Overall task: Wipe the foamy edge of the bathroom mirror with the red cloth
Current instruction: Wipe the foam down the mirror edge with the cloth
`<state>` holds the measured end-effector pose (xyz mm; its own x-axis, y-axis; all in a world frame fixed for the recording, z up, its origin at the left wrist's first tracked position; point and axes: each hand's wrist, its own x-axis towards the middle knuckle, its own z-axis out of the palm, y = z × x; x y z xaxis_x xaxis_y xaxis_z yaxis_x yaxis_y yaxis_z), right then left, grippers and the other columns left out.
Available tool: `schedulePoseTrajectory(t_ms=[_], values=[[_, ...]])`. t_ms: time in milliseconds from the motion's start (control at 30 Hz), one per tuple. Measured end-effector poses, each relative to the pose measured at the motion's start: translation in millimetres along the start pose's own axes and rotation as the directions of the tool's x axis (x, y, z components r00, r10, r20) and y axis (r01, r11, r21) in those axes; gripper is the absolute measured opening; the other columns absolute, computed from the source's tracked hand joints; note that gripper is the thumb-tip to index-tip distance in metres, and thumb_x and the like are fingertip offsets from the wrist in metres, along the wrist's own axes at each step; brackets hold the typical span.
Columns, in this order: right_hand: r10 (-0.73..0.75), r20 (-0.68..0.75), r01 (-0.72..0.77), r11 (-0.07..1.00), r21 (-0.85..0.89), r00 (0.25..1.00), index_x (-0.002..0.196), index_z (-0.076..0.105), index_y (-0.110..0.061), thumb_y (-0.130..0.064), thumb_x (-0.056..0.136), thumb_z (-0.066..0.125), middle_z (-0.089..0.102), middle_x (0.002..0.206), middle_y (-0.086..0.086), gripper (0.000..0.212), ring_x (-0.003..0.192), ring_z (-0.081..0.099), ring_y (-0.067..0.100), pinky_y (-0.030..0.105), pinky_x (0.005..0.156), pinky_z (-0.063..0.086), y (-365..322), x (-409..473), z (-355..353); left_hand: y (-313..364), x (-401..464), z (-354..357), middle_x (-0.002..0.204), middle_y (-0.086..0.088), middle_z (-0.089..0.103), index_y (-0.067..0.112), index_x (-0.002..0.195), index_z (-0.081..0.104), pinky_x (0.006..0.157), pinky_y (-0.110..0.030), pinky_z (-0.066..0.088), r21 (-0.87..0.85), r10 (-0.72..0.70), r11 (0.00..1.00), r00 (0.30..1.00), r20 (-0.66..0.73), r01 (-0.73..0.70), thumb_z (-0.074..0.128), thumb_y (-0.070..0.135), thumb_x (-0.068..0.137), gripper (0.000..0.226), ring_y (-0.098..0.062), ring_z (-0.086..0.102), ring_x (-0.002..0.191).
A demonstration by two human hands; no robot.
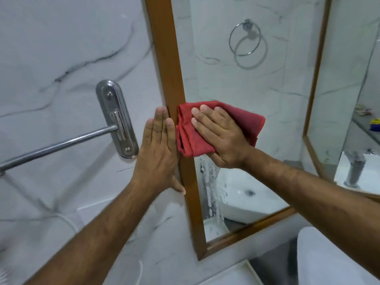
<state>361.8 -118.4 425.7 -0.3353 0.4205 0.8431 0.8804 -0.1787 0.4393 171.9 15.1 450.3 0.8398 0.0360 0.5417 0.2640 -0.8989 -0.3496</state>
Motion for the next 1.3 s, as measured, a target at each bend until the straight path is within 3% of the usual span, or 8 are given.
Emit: schedulePoseTrajectory(t_ms=[100,400,633,800,933,1067,1200,1300], values=[[-0.002,0.040,0.000,0.999,0.037,0.999,0.151,0.038,-0.003,-0.038,0.100,0.041,0.034,0.161,0.017,0.062,0.149,0.031,0.037,0.053,0.121,0.021,-24,-50,16,7,-13,25,0.155,-0.035,-0.013,-0.011,0.145,-0.013,0.120,-0.056,-0.005,0.001,0.028,1.000,1.000,0.009,-0.028,0.071,0.089,0.026,0.177,-0.046,-0.017,0.144],[-0.140,0.478,0.066,0.984,0.168,0.867,0.152,0.037,-0.009,-0.028,0.102,0.054,0.033,0.160,0.010,0.056,0.154,0.016,0.026,0.044,0.127,0.007,-77,-153,4,33,-50,62,0.151,-0.032,-0.036,-0.011,0.143,-0.021,0.120,-0.054,-0.011,-0.063,0.007,0.998,0.992,0.127,0.001,0.074,0.087,0.027,0.180,-0.047,-0.024,0.144],[-0.081,0.279,0.072,0.997,0.041,0.957,0.155,0.031,-0.010,-0.041,0.106,0.040,0.029,0.161,0.011,0.058,0.154,0.020,0.029,0.048,0.125,0.009,-51,-115,21,37,-61,105,0.154,-0.028,-0.032,-0.007,0.146,-0.019,0.121,-0.052,-0.010,-0.138,0.043,0.990,0.999,0.015,-0.040,0.060,0.096,0.033,0.172,-0.045,-0.017,0.146],[-0.145,0.377,0.052,0.968,0.247,0.915,0.147,0.040,-0.007,-0.026,0.109,0.027,0.040,0.152,0.010,0.045,0.148,0.031,0.027,0.041,0.126,0.004,-110,-220,40,33,-62,125,0.155,-0.034,-0.024,-0.011,0.144,-0.018,0.121,-0.052,-0.012,-0.092,0.068,0.993,0.997,-0.036,-0.071,0.064,0.095,0.027,0.178,-0.045,-0.020,0.145],[0.007,0.441,-0.143,0.950,0.276,0.897,0.148,0.039,-0.006,-0.016,0.104,0.033,0.039,0.152,0.010,0.045,0.156,0.010,0.020,0.040,0.126,0.003,-142,-254,55,33,-60,128,0.149,-0.034,-0.013,-0.009,0.145,-0.013,0.121,-0.050,-0.014,-0.074,0.050,0.996,0.998,-0.024,-0.052,0.065,0.094,0.031,0.173,-0.041,-0.026,0.144],[-0.130,0.782,-0.308,0.870,0.385,0.609,0.153,0.036,-0.010,-0.012,0.097,0.050,0.028,0.162,0.005,0.058,0.154,0.014,0.019,0.048,0.124,0.018,-154,-272,20,38,-63,112,0.148,-0.039,-0.003,-0.013,0.142,-0.004,0.119,-0.049,-0.019,-0.057,0.032,0.998,0.998,0.060,-0.028,0.068,0.091,0.027,0.172,-0.042,-0.027,0.143],[0.056,0.917,-0.607,0.765,0.215,0.394,0.156,0.032,-0.012,-0.017,0.101,0.051,0.028,0.164,0.004,0.058,0.154,0.015,0.018,0.039,0.127,0.009,-188,-262,-3,45,-70,98,0.150,-0.036,-0.032,-0.012,0.141,-0.025,0.116,-0.049,-0.024,-0.067,-0.017,0.997,0.984,0.176,0.029,0.075,0.084,0.033,0.175,-0.042,-0.037,0.139],[0.180,0.968,-0.817,0.576,0.042,0.176,0.147,0.045,-0.022,-0.023,0.100,0.048,0.049,0.153,0.004,0.047,0.141,0.043,0.020,0.038,0.118,0.032,-196,-237,-18,61,-94,101,0.152,-0.034,-0.026,-0.013,0.144,-0.015,0.120,-0.054,-0.009,-0.161,0.002,0.986,0.981,0.196,0.030,0.077,0.079,0.039,0.167,-0.045,-0.025,0.144]])
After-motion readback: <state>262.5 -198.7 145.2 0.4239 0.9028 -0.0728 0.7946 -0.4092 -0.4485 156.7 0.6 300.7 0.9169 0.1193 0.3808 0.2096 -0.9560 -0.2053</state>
